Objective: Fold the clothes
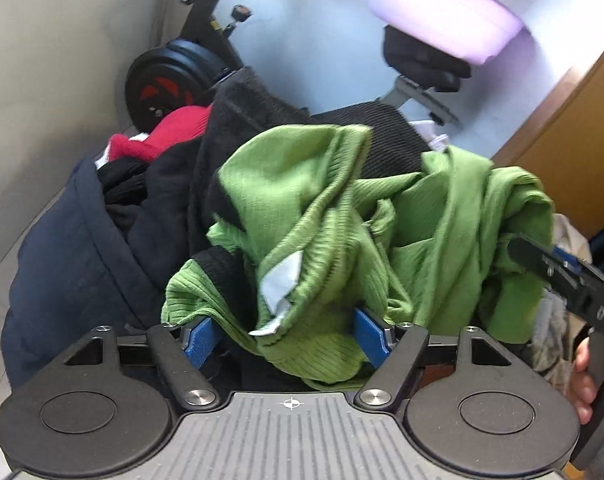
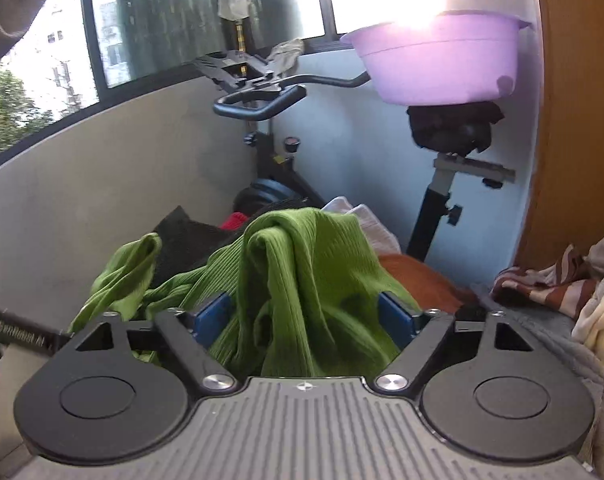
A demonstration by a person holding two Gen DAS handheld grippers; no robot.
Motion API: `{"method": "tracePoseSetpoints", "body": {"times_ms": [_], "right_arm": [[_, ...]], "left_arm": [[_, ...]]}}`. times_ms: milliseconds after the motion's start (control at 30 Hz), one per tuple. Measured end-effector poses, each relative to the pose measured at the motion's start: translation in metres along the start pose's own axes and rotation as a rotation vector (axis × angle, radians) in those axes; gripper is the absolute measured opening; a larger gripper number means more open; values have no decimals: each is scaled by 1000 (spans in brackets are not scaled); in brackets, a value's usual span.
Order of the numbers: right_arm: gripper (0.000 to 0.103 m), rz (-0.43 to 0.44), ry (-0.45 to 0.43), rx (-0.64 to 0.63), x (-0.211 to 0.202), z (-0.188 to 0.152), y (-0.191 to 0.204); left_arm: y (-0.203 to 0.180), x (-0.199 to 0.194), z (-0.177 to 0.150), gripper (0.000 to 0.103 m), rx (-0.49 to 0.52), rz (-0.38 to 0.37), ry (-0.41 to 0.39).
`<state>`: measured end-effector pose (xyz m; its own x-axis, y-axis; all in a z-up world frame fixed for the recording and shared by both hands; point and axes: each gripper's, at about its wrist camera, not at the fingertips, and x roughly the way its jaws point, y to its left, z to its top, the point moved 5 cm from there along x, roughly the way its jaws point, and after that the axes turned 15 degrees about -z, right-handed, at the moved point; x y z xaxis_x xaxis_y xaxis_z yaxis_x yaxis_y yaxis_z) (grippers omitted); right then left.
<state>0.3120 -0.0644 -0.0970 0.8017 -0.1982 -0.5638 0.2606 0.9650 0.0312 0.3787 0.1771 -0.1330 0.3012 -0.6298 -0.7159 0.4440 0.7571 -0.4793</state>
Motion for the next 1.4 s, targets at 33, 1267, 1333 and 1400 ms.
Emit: {"method": "tracePoseSetpoints", "body": {"times_ms": [33,1267,1333,1400], "right_arm": [[90,14,-4,6,-3,0,-2],[32,265,27,-24,-35,3,32],[32,273,8,-27,-49,5,25],[32,277,-6,-30,-62,5,19]], "left_arm": [[-4,-2,1,70,16,-13,-5],[-110,-26,-24,29,223,-71,-199],[-128,-34,-24,29,244,-74,-216],[-144,-34,-26,29,267,-66,-204]]}}
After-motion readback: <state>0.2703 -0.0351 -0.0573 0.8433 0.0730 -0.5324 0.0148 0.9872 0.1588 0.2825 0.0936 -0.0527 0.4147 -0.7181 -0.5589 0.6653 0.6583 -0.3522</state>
